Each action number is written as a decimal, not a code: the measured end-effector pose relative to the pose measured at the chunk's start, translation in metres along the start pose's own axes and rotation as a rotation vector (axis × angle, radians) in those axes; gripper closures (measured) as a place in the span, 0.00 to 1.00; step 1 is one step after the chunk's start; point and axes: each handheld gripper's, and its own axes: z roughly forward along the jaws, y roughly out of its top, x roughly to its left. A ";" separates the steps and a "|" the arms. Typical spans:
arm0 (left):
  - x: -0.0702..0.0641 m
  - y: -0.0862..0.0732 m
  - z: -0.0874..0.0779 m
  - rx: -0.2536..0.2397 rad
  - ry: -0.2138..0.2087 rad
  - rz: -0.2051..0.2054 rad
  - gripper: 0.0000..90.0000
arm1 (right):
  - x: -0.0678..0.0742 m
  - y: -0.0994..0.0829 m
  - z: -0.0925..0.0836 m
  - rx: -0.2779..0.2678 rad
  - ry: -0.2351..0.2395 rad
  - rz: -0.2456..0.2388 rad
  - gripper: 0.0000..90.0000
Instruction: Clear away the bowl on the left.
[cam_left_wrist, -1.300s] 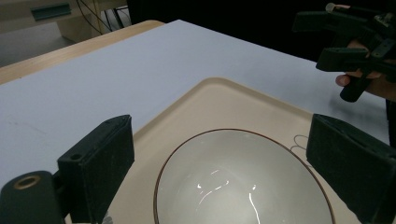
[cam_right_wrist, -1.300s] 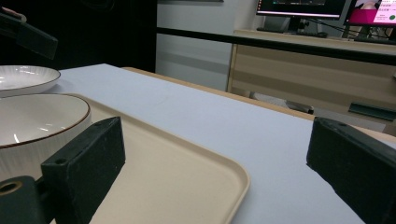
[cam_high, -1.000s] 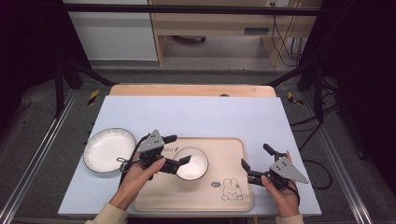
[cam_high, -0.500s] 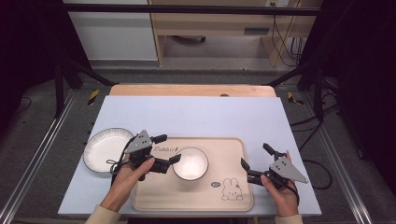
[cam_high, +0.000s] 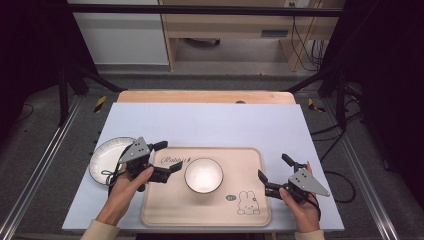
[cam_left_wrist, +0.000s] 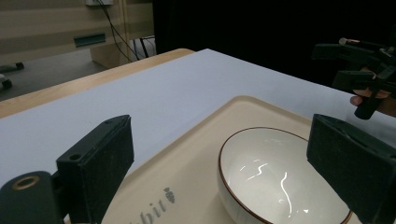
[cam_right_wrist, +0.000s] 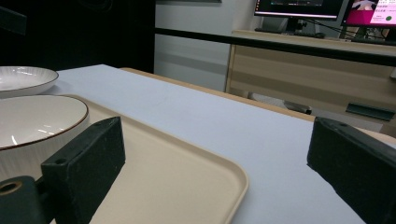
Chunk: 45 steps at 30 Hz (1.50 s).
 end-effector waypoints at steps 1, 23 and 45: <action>0.001 0.000 -0.002 -0.006 0.000 0.000 0.08 | 0.000 0.000 0.000 0.000 0.000 0.000 0.05; 0.028 -0.007 -0.040 -0.037 0.073 0.002 0.08 | -0.002 0.000 -0.001 -0.002 -0.008 -0.004 0.05; 0.055 -0.026 -0.078 -0.066 0.160 -0.038 0.08 | -0.001 0.001 -0.001 -0.002 -0.007 -0.013 0.05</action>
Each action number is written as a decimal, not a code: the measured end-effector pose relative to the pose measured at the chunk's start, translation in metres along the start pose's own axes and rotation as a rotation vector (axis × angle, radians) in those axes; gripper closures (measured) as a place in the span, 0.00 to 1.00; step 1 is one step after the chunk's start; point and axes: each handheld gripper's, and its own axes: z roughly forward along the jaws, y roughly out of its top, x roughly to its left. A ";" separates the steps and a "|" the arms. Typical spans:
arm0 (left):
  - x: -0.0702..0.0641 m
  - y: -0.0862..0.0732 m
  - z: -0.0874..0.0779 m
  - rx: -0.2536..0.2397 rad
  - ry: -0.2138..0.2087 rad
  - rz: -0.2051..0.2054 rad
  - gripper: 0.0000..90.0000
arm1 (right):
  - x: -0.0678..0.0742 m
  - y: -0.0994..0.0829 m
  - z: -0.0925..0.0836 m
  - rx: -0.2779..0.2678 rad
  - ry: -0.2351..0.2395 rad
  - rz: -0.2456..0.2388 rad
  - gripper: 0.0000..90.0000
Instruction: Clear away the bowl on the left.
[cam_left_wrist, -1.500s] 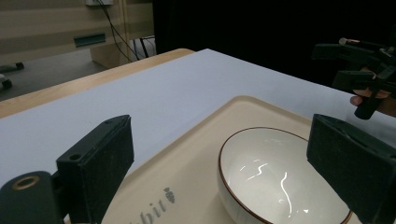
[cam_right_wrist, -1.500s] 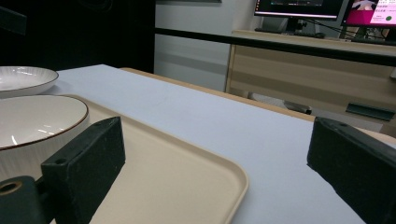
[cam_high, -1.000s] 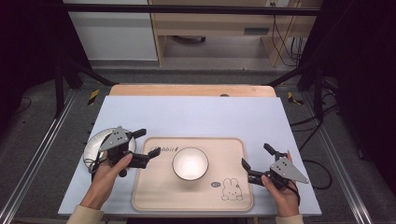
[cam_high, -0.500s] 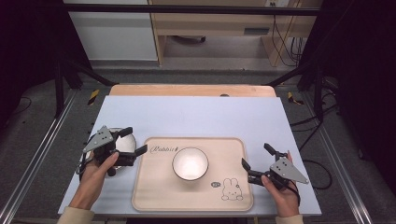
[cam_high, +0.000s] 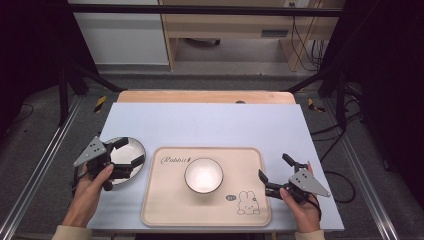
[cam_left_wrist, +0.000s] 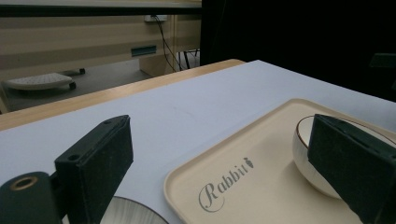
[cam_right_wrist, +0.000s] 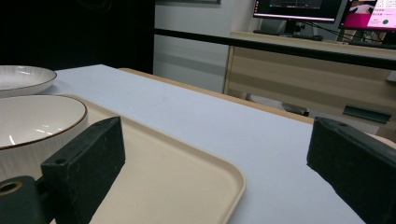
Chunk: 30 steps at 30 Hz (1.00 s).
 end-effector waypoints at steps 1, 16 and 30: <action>0.001 -0.001 -0.001 0.003 0.001 -0.001 0.08 | 0.000 0.000 0.000 -0.001 0.000 0.001 0.05; 0.020 -0.020 -0.022 -0.047 0.030 -0.086 0.08 | 0.002 0.001 -0.001 0.004 0.010 -0.003 0.05; 0.002 -0.033 -0.026 -0.015 0.058 -0.051 0.08 | -0.001 0.002 -0.004 -0.006 0.002 0.001 0.05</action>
